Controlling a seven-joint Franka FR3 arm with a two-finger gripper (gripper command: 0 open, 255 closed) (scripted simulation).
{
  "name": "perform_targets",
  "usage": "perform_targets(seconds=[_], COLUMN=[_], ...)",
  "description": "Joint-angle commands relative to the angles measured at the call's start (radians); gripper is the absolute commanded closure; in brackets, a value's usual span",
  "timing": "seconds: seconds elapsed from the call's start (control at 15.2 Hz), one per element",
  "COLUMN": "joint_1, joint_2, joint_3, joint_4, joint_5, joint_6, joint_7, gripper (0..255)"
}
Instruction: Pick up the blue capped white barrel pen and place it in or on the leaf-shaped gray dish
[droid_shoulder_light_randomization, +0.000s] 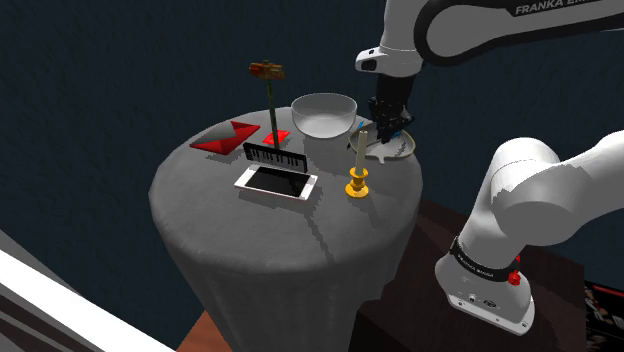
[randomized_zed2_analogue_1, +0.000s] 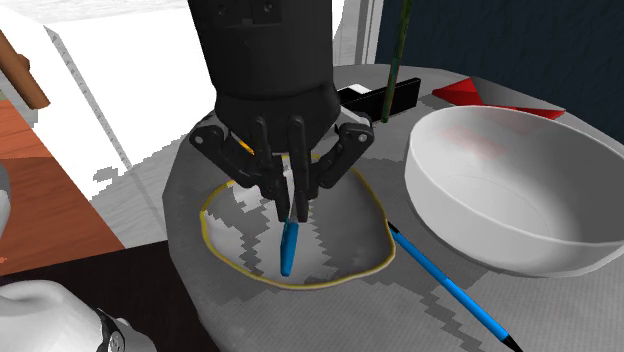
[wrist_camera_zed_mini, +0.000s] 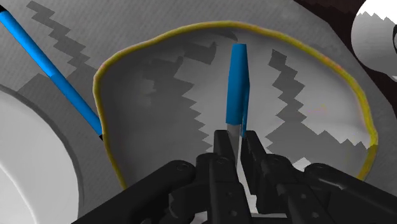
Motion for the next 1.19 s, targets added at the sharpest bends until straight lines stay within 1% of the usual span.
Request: perform_targets(seconds=[0.0,0.4,0.46,0.79,1.06,1.12], joint_1=[0.0,0.0,0.0,0.0,0.009,0.009], joint_2=[0.0,0.0,0.0,0.0,0.001,0.001], joint_3=[0.0,0.0,0.0,0.0,0.021,0.021], joint_4=[-0.007,-0.007,-0.007,-0.007,0.119,0.119], joint_5=[-0.001,-0.001,-0.001,-0.001,0.02,0.02], joint_6=[0.008,0.008,0.008,0.008,-0.118,-0.118], joint_7=[0.001,0.001,0.001,0.001,-0.002,-0.002], gripper=[255,255,0,0,0,0])
